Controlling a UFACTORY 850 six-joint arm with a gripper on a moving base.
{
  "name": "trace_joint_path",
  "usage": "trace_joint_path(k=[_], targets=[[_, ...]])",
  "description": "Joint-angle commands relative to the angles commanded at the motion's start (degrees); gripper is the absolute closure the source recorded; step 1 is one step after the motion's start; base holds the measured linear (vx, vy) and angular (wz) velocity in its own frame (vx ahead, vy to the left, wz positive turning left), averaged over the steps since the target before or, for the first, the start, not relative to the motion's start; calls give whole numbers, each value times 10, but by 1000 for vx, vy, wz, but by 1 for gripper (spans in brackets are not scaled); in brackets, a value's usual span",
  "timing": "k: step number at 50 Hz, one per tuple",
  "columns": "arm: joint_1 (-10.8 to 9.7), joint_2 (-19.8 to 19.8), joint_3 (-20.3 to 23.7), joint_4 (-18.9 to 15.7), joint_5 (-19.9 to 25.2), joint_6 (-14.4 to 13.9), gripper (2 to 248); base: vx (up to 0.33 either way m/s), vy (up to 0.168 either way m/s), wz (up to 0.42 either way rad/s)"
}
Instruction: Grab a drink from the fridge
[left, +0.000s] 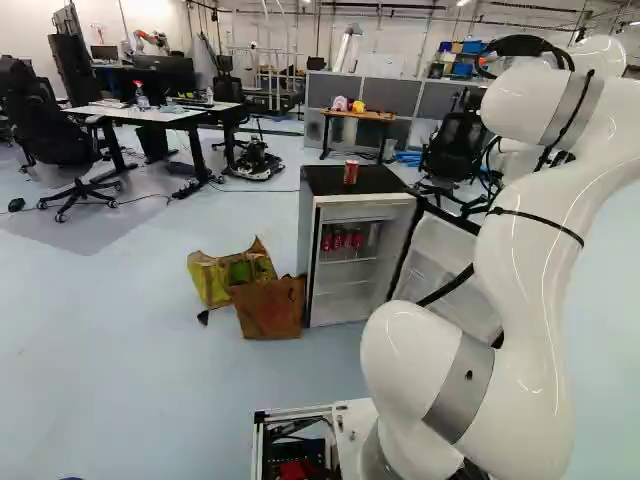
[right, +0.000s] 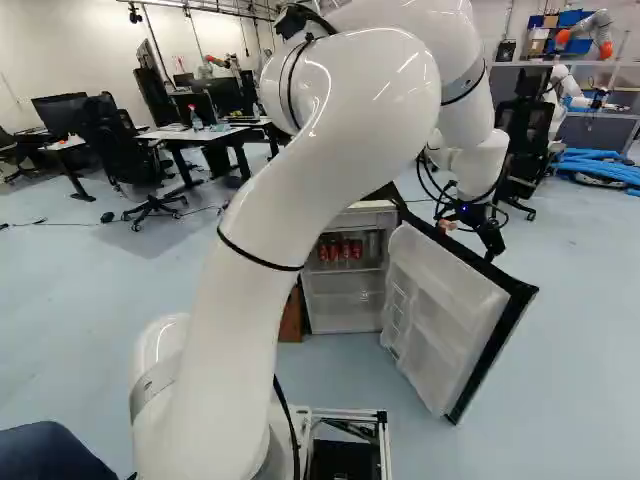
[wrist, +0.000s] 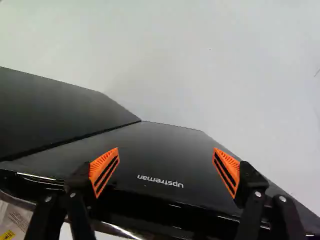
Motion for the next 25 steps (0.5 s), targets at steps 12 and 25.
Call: trace_joint_path(k=[12,25], targets=[[0,15,22,0,0,0,3,0,0,0],[0,31,47,0,0,0,3,0,0,0]])
